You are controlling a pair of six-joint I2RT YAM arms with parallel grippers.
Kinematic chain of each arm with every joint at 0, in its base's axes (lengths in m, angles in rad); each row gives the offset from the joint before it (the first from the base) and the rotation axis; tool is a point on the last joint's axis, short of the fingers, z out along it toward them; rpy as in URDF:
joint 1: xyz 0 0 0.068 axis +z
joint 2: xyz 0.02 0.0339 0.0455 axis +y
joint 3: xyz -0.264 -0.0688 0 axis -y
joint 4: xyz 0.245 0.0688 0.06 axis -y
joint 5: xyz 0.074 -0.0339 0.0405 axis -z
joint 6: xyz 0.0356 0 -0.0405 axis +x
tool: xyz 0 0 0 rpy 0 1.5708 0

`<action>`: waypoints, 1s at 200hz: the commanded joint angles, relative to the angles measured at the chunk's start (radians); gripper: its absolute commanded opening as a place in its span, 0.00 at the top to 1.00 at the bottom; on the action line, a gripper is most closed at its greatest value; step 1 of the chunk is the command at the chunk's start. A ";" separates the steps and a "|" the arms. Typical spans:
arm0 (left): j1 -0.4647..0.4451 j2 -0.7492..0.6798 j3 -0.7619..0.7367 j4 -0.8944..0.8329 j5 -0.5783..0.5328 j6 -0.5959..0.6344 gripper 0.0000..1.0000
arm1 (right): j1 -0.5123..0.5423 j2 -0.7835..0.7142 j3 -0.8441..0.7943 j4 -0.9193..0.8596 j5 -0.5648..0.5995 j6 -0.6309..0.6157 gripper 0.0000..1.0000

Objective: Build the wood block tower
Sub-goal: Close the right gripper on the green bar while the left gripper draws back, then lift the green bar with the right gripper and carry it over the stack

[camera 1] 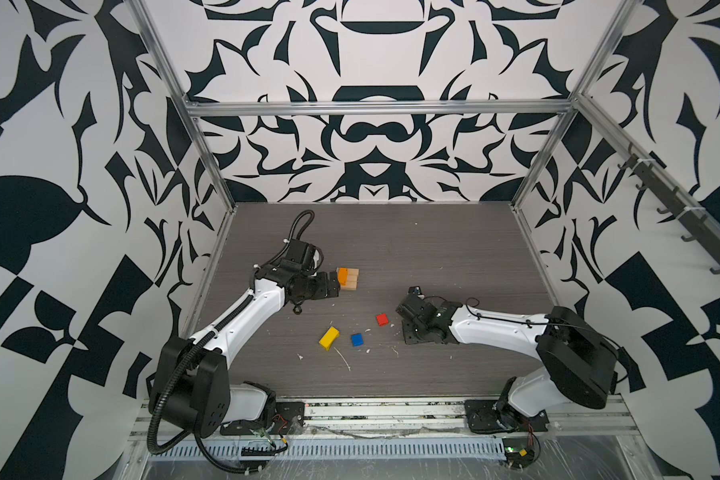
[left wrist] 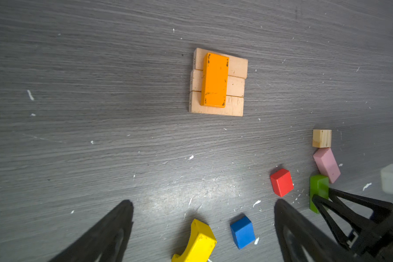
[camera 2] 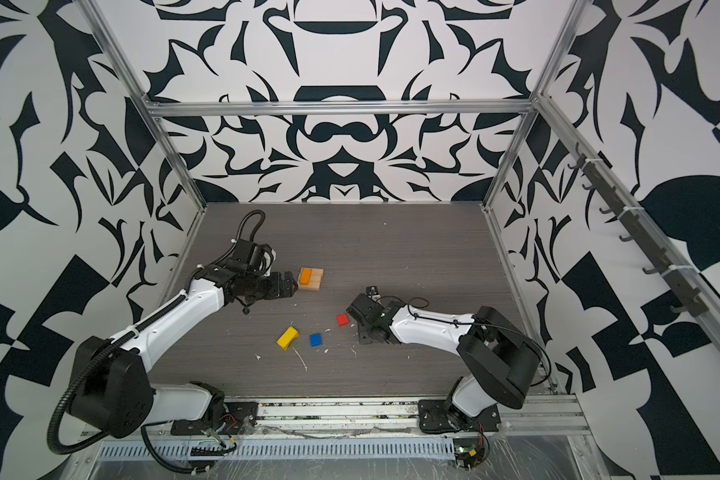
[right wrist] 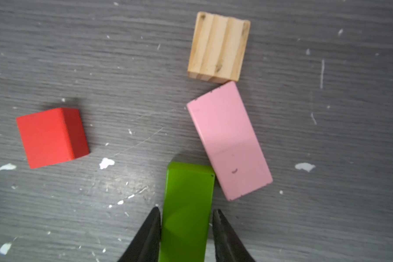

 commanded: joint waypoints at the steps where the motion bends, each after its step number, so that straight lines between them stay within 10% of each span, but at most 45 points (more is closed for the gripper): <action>1: 0.007 -0.009 -0.016 0.005 0.016 0.002 0.00 | 0.005 0.008 0.033 0.001 0.046 0.022 0.58; 200: 0.073 0.064 0.008 0.108 0.181 -0.044 0.01 | 0.006 0.057 0.257 0.084 -0.051 -0.039 0.79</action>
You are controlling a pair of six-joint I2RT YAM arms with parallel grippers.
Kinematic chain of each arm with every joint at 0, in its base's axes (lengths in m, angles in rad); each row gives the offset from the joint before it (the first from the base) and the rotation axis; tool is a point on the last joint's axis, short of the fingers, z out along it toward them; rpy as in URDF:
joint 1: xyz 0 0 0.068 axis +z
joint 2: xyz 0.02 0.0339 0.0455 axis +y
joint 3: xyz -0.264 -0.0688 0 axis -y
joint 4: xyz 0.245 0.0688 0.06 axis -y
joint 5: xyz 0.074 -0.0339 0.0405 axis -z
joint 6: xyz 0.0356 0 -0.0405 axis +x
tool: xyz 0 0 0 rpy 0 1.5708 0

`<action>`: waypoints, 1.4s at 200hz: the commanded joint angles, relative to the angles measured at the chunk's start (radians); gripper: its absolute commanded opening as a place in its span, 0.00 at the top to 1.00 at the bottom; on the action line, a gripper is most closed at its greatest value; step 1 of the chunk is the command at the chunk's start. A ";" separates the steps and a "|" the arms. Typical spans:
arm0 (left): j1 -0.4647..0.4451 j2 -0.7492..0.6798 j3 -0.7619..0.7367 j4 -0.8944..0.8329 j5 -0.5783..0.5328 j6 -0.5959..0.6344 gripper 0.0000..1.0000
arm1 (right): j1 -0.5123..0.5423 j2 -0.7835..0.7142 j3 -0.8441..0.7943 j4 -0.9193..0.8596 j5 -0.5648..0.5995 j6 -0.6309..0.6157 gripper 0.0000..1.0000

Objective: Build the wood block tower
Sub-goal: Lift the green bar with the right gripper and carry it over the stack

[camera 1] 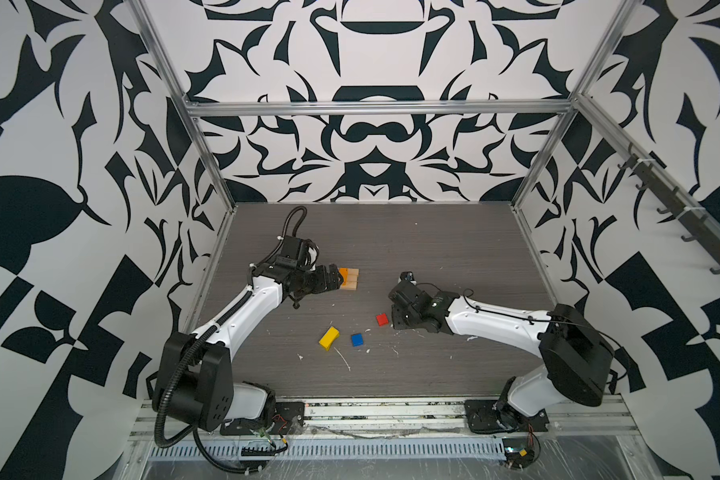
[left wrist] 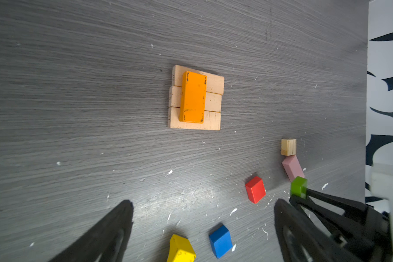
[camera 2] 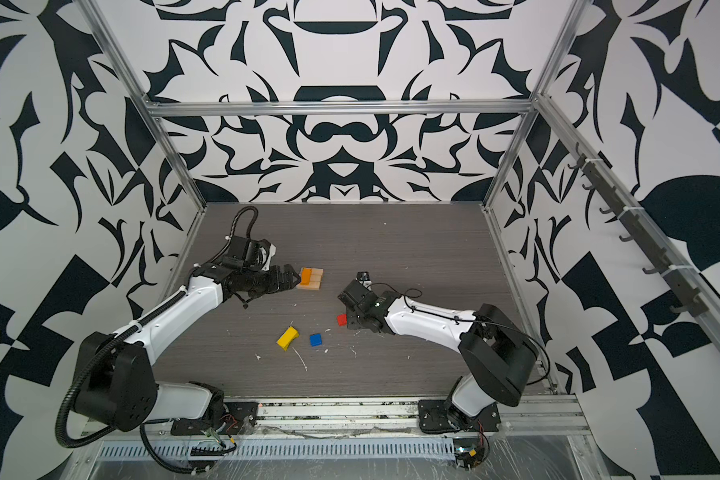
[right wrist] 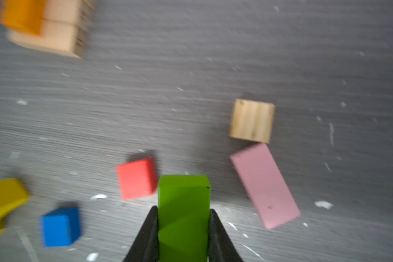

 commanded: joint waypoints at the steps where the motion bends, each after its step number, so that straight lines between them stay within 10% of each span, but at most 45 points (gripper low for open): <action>1: 0.014 0.026 0.009 0.015 0.037 -0.010 0.01 | 0.006 0.035 0.093 0.049 -0.030 -0.040 0.79; 280: 0.061 -0.048 -0.071 0.084 0.134 -0.052 0.00 | -0.127 0.387 0.337 0.459 -0.293 0.065 0.87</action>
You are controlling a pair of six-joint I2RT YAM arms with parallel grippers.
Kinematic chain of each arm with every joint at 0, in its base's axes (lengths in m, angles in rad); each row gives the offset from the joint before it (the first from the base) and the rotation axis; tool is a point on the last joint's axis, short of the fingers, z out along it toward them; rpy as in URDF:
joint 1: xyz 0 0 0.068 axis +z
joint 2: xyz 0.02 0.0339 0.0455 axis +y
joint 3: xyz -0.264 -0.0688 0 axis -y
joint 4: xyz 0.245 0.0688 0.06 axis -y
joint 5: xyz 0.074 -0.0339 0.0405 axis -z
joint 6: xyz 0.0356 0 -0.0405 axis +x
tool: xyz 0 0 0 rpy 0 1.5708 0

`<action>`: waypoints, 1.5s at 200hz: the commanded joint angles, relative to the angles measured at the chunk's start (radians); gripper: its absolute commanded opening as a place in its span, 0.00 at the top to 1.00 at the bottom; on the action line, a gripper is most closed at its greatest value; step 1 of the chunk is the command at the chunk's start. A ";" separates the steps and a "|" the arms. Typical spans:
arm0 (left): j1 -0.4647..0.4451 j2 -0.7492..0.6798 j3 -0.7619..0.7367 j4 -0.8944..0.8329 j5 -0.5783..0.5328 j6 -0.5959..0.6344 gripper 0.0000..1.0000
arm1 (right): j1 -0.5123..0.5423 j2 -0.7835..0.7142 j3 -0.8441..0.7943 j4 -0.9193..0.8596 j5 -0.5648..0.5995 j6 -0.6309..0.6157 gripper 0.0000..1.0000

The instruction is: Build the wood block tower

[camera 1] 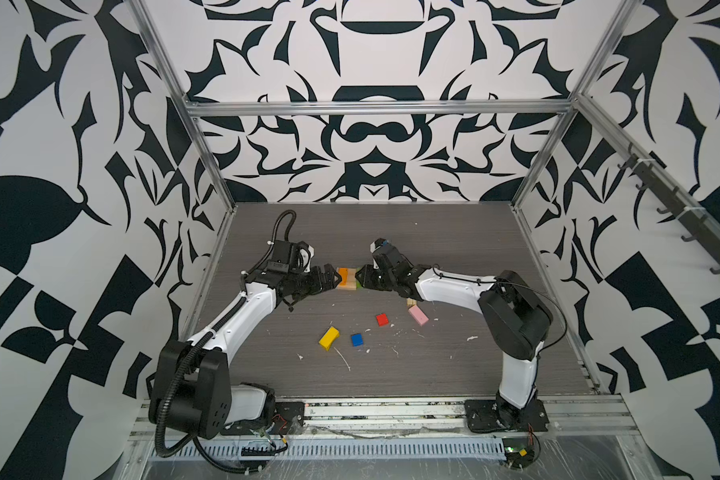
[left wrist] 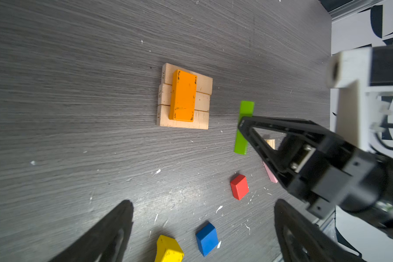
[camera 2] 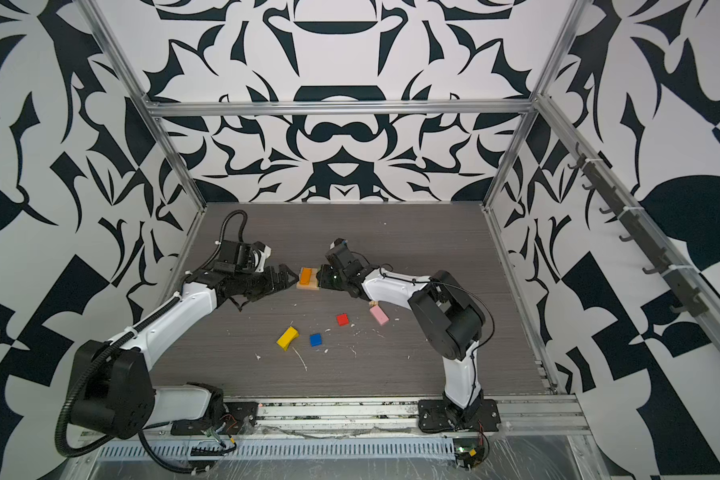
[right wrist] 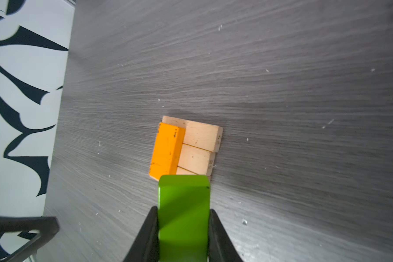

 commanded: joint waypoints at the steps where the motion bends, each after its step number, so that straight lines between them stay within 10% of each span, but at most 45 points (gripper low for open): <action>1: 0.005 0.007 0.003 0.007 0.014 -0.011 0.00 | 0.004 0.006 0.048 0.044 -0.014 0.018 0.87; 300: 0.006 -0.022 -0.022 -0.003 0.061 -0.007 0.00 | -0.004 0.154 0.216 0.017 -0.001 0.085 0.86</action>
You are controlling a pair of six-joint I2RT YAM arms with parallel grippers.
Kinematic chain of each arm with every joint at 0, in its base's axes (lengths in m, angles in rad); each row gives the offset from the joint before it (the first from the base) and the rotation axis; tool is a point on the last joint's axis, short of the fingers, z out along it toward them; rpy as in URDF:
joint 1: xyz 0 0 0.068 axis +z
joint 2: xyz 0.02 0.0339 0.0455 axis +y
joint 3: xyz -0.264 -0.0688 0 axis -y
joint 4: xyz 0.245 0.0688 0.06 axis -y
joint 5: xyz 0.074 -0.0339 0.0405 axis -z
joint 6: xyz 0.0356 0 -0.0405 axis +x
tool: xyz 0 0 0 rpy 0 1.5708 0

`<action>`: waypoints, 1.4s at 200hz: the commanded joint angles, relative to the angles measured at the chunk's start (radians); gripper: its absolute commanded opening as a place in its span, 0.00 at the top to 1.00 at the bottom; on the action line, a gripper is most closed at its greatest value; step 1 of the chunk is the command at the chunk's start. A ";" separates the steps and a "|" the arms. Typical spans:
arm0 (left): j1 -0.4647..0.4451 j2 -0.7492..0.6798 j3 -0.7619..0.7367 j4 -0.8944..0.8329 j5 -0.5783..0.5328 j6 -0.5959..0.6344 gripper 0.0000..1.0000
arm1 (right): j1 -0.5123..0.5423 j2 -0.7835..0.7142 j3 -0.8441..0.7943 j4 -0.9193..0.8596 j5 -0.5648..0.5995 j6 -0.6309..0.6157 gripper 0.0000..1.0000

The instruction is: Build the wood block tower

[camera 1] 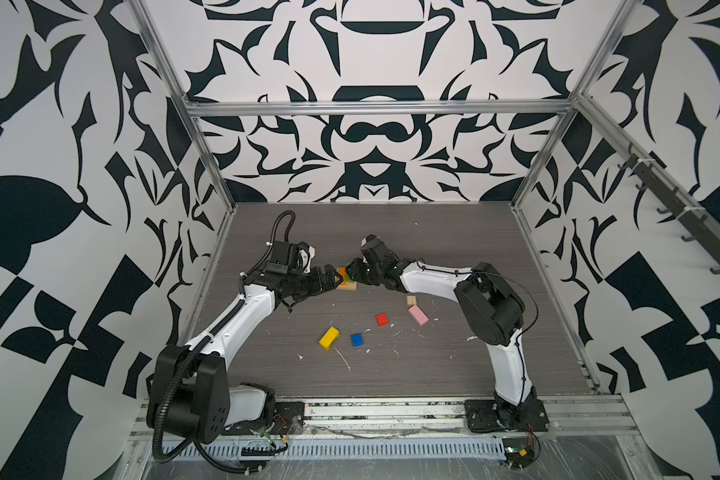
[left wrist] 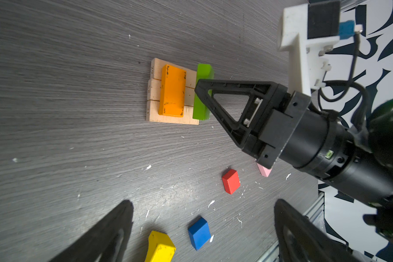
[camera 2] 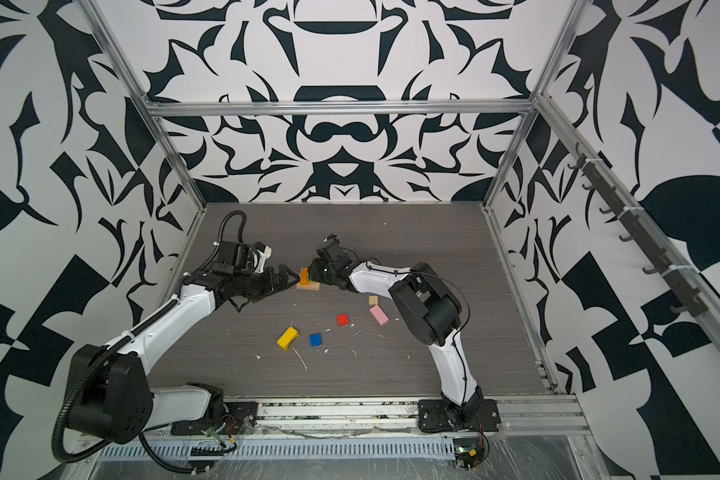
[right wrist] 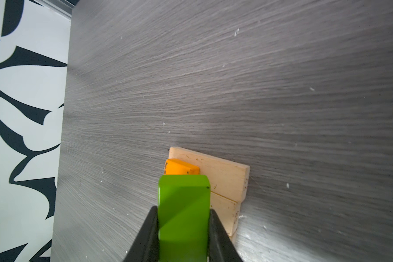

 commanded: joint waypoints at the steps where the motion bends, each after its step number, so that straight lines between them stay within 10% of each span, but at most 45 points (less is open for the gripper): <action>1: 0.006 -0.002 -0.014 -0.002 0.020 -0.004 0.00 | -0.002 -0.007 0.036 0.008 0.010 0.013 0.86; 280: 0.005 0.003 -0.014 0.002 0.023 -0.004 0.00 | -0.005 0.008 0.005 0.019 0.036 0.036 0.85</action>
